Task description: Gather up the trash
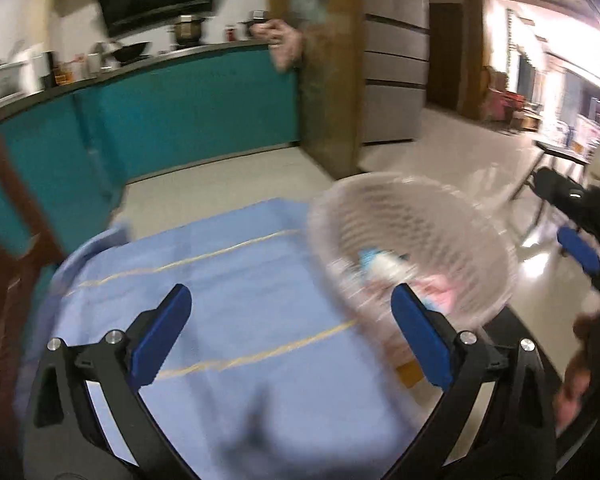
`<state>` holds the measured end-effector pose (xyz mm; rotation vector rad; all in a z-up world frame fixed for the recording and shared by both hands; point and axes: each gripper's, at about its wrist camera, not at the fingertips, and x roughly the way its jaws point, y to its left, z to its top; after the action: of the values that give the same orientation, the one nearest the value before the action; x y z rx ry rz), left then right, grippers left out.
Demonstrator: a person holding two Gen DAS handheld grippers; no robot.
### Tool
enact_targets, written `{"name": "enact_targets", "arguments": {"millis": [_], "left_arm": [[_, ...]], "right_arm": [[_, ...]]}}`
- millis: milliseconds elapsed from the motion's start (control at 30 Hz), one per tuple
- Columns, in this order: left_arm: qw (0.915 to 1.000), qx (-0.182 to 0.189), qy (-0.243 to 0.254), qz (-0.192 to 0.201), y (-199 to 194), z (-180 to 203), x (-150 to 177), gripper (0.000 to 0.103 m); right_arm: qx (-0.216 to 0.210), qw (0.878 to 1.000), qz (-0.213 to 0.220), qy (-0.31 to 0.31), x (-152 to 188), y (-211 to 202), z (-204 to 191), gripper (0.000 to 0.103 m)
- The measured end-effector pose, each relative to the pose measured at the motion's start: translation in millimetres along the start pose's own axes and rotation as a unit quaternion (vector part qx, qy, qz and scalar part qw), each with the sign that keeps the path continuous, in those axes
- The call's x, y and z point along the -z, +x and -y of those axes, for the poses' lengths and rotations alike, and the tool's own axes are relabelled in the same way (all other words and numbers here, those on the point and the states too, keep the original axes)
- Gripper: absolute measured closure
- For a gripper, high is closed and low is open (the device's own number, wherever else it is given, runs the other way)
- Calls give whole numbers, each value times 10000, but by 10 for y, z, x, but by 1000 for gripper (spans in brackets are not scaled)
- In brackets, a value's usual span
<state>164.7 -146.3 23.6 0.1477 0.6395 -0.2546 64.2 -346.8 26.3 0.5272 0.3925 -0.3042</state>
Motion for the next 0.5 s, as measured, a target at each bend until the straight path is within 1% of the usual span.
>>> {"name": "enact_targets", "arguments": {"millis": [33,67,133,167,233,267,367,500], "left_arm": [[9998,-150,-130,-34,-98,-170,111,3],[9994,-216,-245,-70,-166,-297,181,3],[9974,-364,-597,-173,-306,-630,374,3],[9964,-431,-701,-187,-374,-740,439,3],[9932,-653,-949,-172,-487,-1010,583,3],[9923,-725,-993,-152,-522,-1081,612,3],[9904,-874,-1065,-68,-601,-1262,624,3],[9917,-729,-1063,-20,-653,-1308,626,3]], "right_arm": [[-77,9988,-282,-385,84,86,-168,3],[-129,9958,-554,-713,173,158,-304,3],[-229,9899,-807,-1145,331,198,-501,3],[-268,9840,-932,-1494,450,198,-662,3],[-313,9758,-1078,-1878,591,187,-842,3],[-375,9709,-1146,-2068,686,161,-929,3],[-516,9630,-1276,-2316,850,94,-1081,3],[-554,9605,-1329,-2382,925,68,-1145,3]]}}
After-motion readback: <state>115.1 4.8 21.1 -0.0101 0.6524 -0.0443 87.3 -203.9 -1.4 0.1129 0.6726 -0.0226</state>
